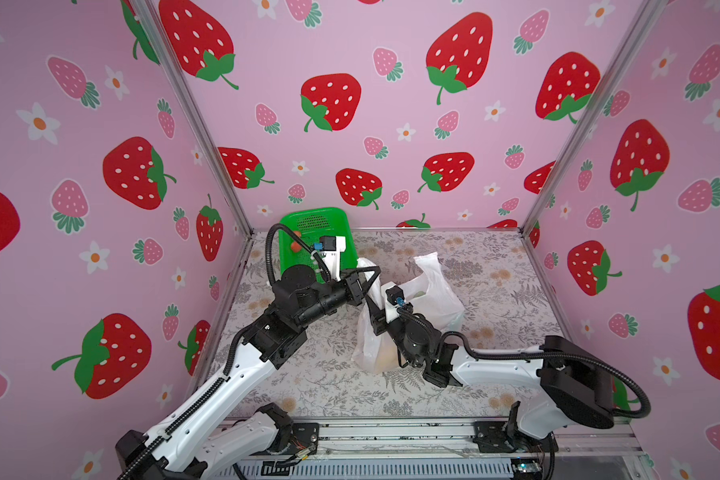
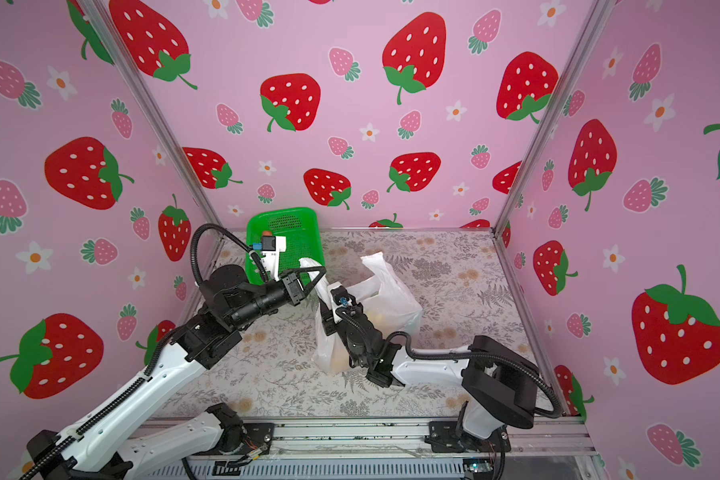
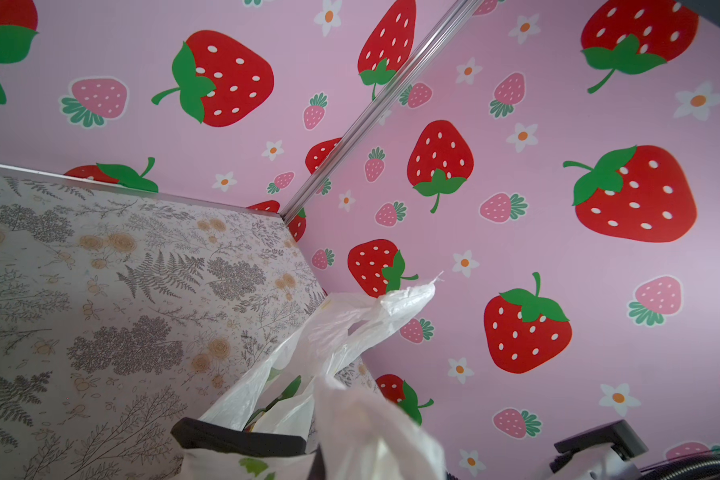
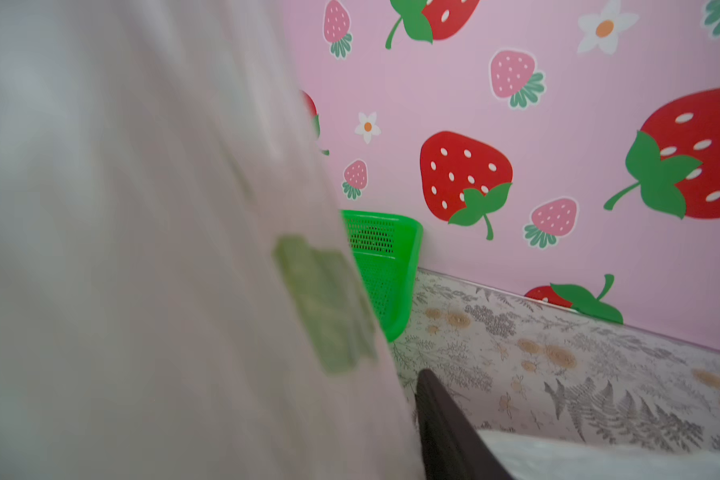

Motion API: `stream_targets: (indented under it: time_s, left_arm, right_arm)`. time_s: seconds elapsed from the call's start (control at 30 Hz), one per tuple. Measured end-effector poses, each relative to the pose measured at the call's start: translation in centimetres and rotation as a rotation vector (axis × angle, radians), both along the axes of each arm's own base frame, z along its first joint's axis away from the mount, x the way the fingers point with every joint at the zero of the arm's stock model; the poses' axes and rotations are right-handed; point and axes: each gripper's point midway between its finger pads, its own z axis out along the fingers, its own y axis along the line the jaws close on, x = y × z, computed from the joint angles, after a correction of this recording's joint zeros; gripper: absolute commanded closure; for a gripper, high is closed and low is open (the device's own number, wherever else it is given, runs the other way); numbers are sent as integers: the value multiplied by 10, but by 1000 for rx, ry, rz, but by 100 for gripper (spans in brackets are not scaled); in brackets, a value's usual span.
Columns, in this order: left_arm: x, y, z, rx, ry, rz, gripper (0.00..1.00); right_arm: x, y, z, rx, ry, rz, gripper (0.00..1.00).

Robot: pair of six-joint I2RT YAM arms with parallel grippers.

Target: Place the fake fruits into the plastic bag and tie a complex knot

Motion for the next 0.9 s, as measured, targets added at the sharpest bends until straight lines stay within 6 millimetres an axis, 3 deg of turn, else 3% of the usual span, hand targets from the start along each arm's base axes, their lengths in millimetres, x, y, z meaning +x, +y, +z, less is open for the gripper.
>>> stream_targets:
  time_s: [0.17, 0.33, 0.5, 0.7, 0.83, 0.9]
  left_arm:
    - [3, 0, -1, 19, -4, -10, 100]
    - [1, 3, 24, 11, -68, -18, 100]
    - [4, 6, 26, 27, -87, -12, 100]
    - [12, 7, 19, 53, -78, -2, 100]
    - [14, 8, 18, 60, -81, 3, 100]
    - [15, 8, 19, 63, -84, 5, 100]
  right_arm:
    - [-5, -4, -2, -47, 20, 39, 24]
    - [-16, -13, 37, -64, -5, 112, 2]
    - [-33, -21, 82, -81, -46, 210, 0]
    - [-56, -37, 113, -155, -79, 303, 0]
    - [-65, -65, 124, -194, -90, 303, 0]
    - [-59, -87, 130, -199, -90, 263, 0]
